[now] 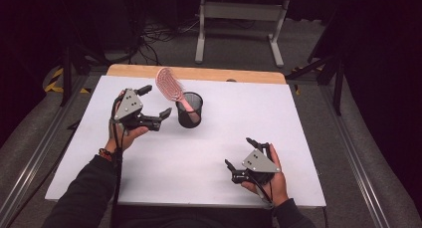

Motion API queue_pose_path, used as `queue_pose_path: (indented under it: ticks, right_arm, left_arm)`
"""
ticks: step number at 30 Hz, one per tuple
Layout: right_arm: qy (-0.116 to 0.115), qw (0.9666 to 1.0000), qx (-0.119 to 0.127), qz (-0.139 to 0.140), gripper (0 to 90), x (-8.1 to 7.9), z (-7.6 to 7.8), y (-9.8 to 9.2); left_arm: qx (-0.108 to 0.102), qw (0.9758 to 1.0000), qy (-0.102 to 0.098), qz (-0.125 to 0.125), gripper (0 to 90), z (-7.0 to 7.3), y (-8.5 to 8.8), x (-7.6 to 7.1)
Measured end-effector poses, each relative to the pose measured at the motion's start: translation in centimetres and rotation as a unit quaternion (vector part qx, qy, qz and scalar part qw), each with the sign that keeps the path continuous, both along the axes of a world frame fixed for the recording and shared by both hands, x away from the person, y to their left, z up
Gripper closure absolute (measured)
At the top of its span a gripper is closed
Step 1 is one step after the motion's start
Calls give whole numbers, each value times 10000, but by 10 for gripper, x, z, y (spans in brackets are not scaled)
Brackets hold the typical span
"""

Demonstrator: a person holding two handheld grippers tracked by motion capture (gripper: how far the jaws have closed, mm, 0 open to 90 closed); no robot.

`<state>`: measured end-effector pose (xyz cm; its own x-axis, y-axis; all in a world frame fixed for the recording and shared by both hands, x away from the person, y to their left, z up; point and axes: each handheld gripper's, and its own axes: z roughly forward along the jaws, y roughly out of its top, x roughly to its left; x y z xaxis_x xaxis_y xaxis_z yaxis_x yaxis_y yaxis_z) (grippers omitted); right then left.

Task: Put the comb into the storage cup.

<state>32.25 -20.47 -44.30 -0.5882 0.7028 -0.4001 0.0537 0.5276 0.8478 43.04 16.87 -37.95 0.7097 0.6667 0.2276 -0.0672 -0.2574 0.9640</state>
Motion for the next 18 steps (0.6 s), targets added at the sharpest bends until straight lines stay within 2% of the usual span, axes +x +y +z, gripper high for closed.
queue_pose_path:
  ticks: [7, 10, 15, 18]
  right_arm:
    - [-49, 10000, 40, -43, 78, 0, 1, -1]
    - [-63, 10000, 39, -41, 78, -1, 1, -1]
    - [-65, 10000, 45, -41, 78, -1, 1, -2]
    - [-72, 10000, 36, -32, 78, -1, 1, -1]
  left_arm:
    - [-53, 10000, -31, -70, 62, -3, -2, -7]
    - [58, 9999, -23, -115, 59, -5, -5, -9]
    - [61, 9998, -29, -212, 60, -5, -6, -14]
    - [55, 9997, -111, -232, 64, -5, -6, -18]
